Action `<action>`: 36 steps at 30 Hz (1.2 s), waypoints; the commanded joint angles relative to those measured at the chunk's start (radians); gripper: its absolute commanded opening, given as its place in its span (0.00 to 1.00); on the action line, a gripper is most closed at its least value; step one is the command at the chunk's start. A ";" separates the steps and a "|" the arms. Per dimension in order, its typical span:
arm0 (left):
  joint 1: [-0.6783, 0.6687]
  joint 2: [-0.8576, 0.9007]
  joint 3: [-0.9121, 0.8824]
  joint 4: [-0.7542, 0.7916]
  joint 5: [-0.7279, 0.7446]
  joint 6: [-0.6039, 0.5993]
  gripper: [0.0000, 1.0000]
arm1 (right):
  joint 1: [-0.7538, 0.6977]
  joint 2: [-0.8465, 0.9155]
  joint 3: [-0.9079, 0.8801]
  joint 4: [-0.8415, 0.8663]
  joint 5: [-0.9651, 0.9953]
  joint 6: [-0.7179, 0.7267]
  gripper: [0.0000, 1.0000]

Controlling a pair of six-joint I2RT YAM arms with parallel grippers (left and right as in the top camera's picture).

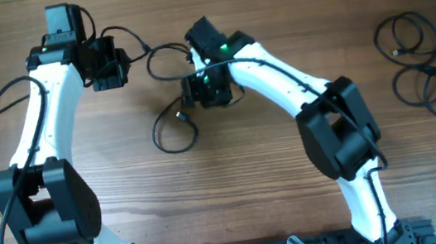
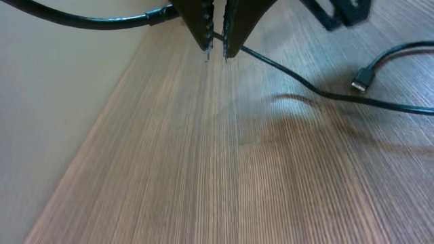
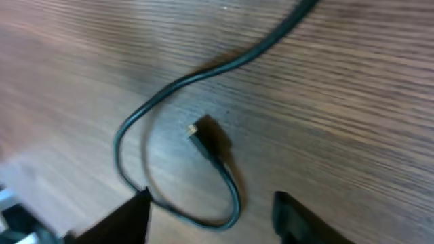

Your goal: Untangle cables

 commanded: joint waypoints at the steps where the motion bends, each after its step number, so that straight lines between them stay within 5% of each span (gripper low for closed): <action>1: 0.025 -0.007 0.003 -0.002 -0.025 -0.038 0.04 | 0.053 0.059 0.010 -0.001 0.132 0.031 0.48; 12: 0.062 -0.007 0.003 -0.086 -0.032 -0.022 0.04 | 0.119 0.068 -0.090 0.005 0.135 0.061 0.18; 18: 0.062 -0.007 0.003 -0.110 -0.032 0.004 0.04 | 0.178 0.068 -0.114 -0.027 0.240 0.135 0.23; 21: 0.062 -0.007 0.003 -0.135 -0.032 0.008 0.04 | 0.170 0.068 -0.114 -0.023 0.240 0.157 0.08; 25: 0.061 -0.007 0.003 -0.135 -0.032 0.194 0.04 | 0.107 0.054 -0.094 -0.029 0.197 0.135 0.04; 29: 0.047 -0.007 0.003 -0.159 -0.027 0.515 0.04 | -0.045 -0.092 -0.093 -0.003 0.033 0.024 0.04; 36: -0.198 -0.007 -0.023 -0.149 -0.016 0.859 0.04 | -0.130 -0.305 -0.093 0.171 -0.101 0.056 0.04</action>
